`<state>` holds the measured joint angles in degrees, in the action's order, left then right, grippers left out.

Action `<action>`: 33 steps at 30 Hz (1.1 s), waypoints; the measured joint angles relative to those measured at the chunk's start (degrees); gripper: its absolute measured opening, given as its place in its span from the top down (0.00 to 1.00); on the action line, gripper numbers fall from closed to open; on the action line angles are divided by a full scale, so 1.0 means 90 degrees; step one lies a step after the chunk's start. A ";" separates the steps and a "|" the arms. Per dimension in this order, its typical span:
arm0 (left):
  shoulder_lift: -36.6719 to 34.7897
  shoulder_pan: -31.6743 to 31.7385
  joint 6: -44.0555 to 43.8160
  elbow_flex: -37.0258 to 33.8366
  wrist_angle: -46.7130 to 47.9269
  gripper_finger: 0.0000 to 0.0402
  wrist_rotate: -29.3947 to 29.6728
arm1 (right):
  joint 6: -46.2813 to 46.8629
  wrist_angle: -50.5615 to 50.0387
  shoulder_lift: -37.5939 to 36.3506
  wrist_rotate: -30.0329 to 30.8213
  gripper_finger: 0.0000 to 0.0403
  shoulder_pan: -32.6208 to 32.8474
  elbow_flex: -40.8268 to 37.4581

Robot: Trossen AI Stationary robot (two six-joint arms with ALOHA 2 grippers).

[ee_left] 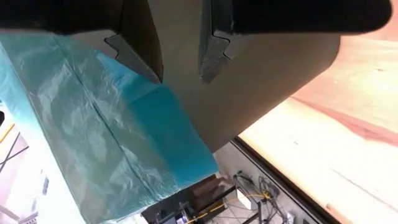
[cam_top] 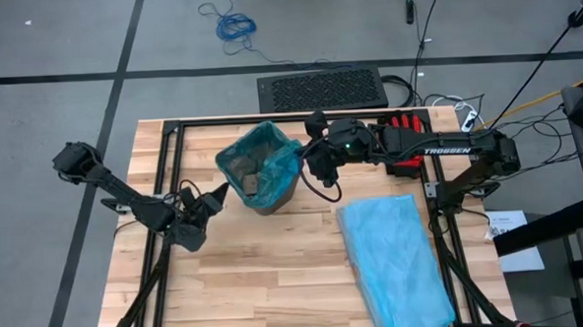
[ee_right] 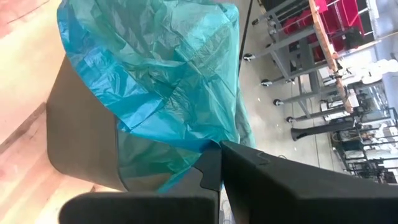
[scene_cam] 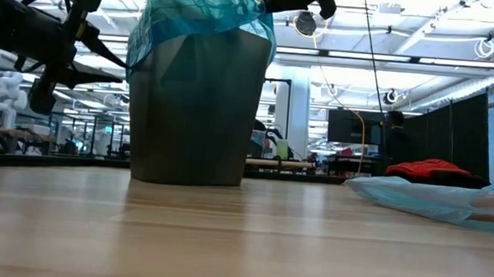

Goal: Place trash/remove bag and relplace
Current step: Remove the trash bag from the bin

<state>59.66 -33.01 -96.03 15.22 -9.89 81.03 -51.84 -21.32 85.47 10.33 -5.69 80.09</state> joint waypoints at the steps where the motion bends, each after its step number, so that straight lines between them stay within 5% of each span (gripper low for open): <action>1: 0.0000 0.0000 0.0113 0.0000 -0.0058 0.75 -0.0002 | 0.0003 0.0000 0.0000 -0.0003 1.00 0.0000 0.0000; 11: -0.0020 0.0000 0.2058 0.0000 -0.1417 0.81 -0.0002 | 0.0020 0.0000 0.0000 -0.0006 1.00 0.0000 0.0000; 22: -0.0257 0.0000 0.4336 0.0000 -0.2755 0.99 -0.0002 | 0.0020 0.0000 0.0000 -0.0010 1.00 0.0000 0.0000; 33: -0.0589 0.0000 0.5970 0.0005 -0.3576 1.00 -0.0051 | 0.0020 -0.0005 0.0000 -0.0010 1.00 0.0000 0.0000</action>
<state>54.36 -33.01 -42.30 15.27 -42.08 80.58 -51.66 -21.37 85.47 10.24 -5.69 80.09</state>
